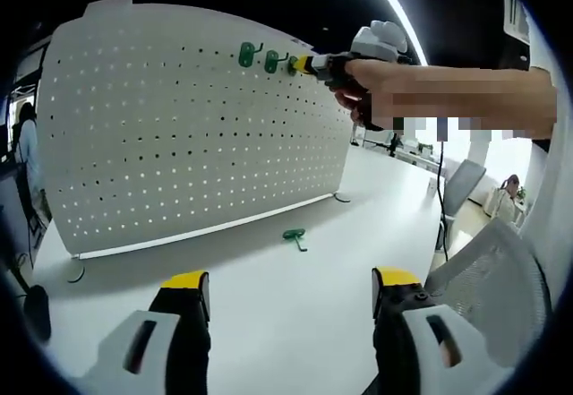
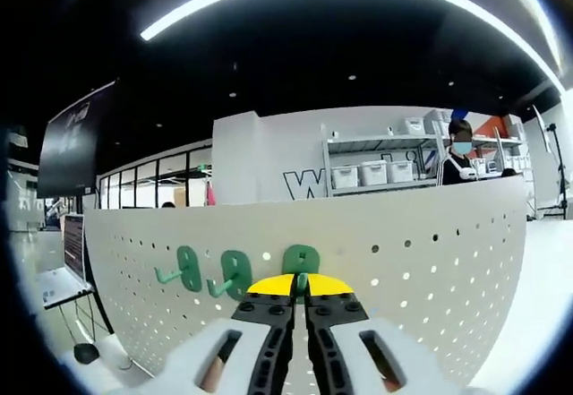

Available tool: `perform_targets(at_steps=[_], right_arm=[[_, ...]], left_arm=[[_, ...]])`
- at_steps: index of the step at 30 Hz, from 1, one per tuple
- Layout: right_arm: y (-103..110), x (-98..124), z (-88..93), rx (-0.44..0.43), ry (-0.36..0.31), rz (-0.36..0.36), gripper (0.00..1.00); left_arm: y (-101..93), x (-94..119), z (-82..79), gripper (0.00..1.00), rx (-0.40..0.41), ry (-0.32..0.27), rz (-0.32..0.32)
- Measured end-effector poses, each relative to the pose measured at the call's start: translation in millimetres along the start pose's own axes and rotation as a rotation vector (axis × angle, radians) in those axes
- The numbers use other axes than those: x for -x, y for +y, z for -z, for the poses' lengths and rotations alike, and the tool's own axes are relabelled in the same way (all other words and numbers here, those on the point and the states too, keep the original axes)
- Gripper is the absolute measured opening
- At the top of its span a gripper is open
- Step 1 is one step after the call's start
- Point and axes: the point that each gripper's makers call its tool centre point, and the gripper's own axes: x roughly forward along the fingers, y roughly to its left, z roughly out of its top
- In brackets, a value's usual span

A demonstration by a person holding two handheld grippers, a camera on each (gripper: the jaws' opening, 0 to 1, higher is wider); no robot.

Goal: Insert the hook assembly into the mounting plate slot until the hook locks in place.

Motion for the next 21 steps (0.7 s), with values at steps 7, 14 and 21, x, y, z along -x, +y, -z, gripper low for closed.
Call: perform_targets(at_steps=[7,14,21], right_arm=[[-1.7,-0.7,-0.7,0.091,0.004,-0.012,0.00],[-1.1,-0.1,-0.4,0.131,-0.011,-0.014,0.00],[-1.2,4.0,-1.0,0.107,-0.031,-0.011,0.00]], left_arm=[[0.4,0.3,0.7,0.75,0.002,0.001,-0.001],[2.0,0.5,1.6,0.75,0.006,0.001,-0.008],[4.9,1.9,1.3,0.75,0.016,-0.006,-0.017]])
